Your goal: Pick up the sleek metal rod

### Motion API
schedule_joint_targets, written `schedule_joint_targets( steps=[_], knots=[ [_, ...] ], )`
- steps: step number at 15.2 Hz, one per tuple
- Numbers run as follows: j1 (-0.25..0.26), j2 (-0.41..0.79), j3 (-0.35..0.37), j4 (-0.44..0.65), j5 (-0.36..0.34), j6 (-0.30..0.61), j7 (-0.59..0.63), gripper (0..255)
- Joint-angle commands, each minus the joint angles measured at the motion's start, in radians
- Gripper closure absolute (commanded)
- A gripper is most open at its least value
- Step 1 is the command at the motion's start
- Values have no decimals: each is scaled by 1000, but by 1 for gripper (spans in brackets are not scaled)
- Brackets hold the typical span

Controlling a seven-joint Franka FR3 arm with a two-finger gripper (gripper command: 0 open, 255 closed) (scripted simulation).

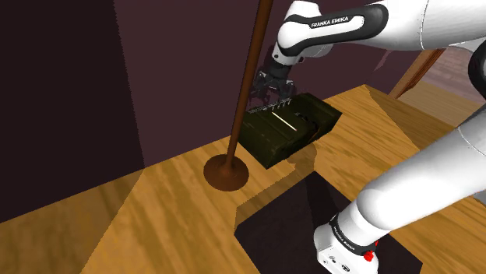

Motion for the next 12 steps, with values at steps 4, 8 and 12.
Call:
schedule_joint_targets(
  steps=[4, 8, 12],
  knots=[
    [-36, 167, -21, 120, -32, 53, 141, 0],
    [-57, 290, -49, 216, -51, 81, 246, 0],
    [-77, 405, -84, 315, -61, 99, 342, 0]
  ],
)
